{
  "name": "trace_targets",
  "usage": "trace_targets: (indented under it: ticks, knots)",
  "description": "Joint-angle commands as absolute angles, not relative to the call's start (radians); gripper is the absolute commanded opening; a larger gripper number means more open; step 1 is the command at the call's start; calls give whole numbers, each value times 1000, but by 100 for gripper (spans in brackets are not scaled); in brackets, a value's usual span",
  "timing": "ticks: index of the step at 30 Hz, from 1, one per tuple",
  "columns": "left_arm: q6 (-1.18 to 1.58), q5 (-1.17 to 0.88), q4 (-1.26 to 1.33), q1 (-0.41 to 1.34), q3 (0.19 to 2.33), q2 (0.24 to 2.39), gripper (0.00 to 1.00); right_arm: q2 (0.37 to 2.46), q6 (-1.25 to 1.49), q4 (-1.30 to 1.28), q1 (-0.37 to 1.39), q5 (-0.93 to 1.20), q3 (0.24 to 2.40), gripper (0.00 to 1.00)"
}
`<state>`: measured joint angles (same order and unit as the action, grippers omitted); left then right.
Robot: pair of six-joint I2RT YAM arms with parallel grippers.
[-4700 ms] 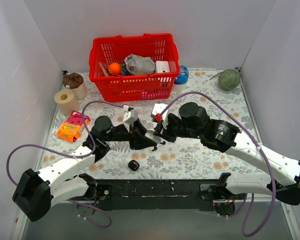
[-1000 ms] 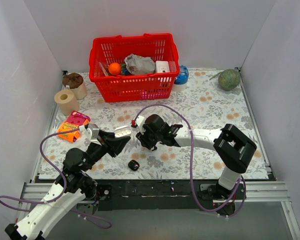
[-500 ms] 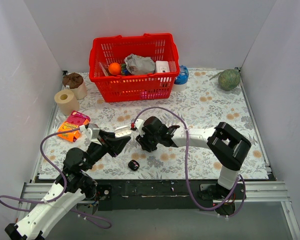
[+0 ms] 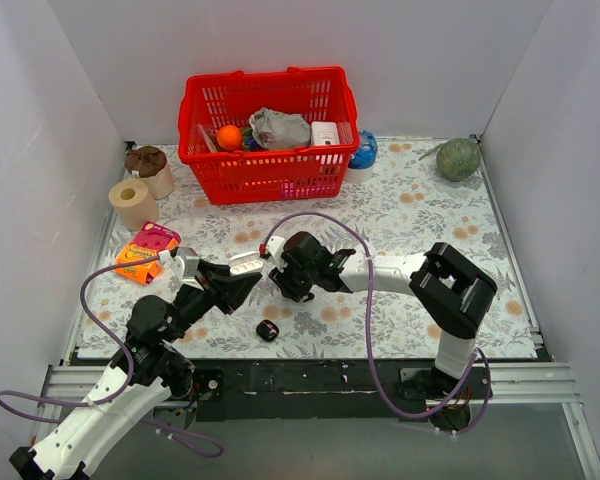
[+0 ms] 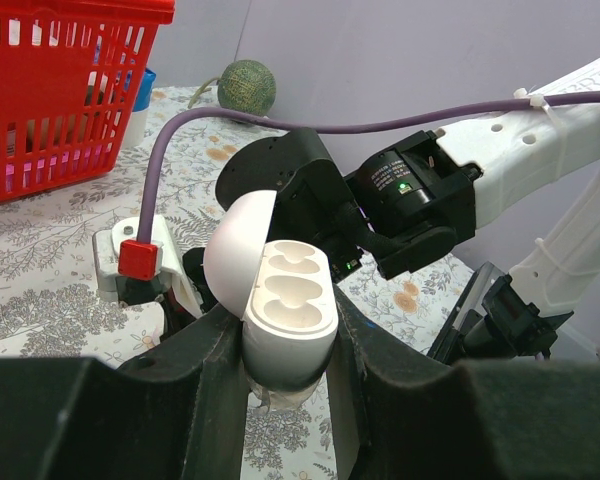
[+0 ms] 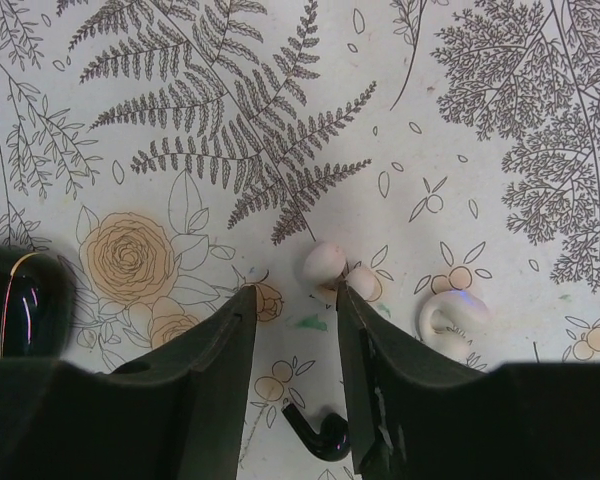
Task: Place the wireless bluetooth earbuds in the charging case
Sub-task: Adjust the earbud at the center of the board.
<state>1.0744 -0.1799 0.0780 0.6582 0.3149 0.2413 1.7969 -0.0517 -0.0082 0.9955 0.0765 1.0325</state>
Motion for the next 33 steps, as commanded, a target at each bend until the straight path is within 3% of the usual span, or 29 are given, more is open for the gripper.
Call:
trace_targets:
  ticks: [1, 23, 33]
  knots:
    - [1074, -187, 80, 658, 347, 244, 0, 1827, -49, -26, 988, 18, 1074, 46]
    - [1075, -187, 80, 658, 348, 250, 0, 1828, -32, -15, 982, -71, 1081, 50]
    - [1072, -192, 78, 660, 348, 252, 0, 1833, -31, -18, 977, -67, 1086, 43]
